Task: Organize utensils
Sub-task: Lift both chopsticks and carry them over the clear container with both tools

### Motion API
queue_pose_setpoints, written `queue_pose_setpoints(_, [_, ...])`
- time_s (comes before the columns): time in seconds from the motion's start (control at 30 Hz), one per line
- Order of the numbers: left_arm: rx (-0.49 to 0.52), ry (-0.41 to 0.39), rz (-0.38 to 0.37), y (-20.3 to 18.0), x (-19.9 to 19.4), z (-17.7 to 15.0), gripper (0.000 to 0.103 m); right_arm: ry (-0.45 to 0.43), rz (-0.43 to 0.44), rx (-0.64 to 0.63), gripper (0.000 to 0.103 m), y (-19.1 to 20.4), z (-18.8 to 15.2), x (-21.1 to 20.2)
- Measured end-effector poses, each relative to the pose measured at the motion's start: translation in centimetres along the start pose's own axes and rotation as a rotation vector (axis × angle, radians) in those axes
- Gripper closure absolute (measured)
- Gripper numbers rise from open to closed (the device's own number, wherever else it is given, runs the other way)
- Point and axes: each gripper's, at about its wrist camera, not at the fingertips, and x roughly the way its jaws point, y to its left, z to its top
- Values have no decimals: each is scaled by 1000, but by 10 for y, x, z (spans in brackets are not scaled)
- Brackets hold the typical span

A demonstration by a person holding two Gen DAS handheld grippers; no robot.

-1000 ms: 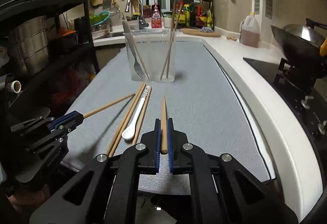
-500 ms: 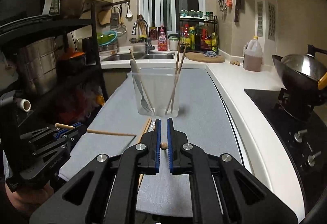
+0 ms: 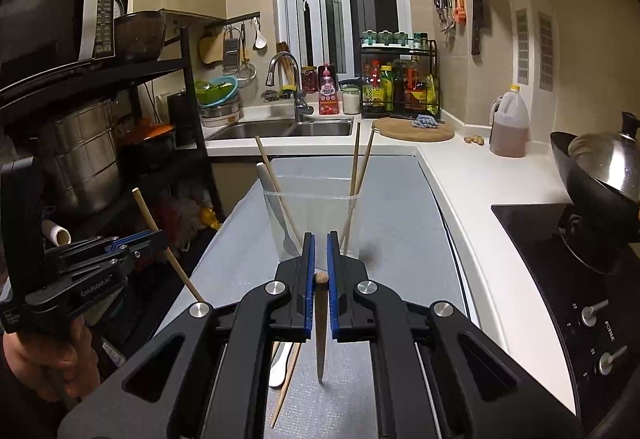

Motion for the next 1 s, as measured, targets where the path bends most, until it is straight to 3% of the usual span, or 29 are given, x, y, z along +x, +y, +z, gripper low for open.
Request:
queue_pose_setpoints(0.43, [4,24,-6,1,17,56,97,-22,23,-10,97,-6,45,27])
queue_pose_setpoints(1.0, [9,-84,-28,-10,42,179,97,-199,55,-60,97,-2,175,52])
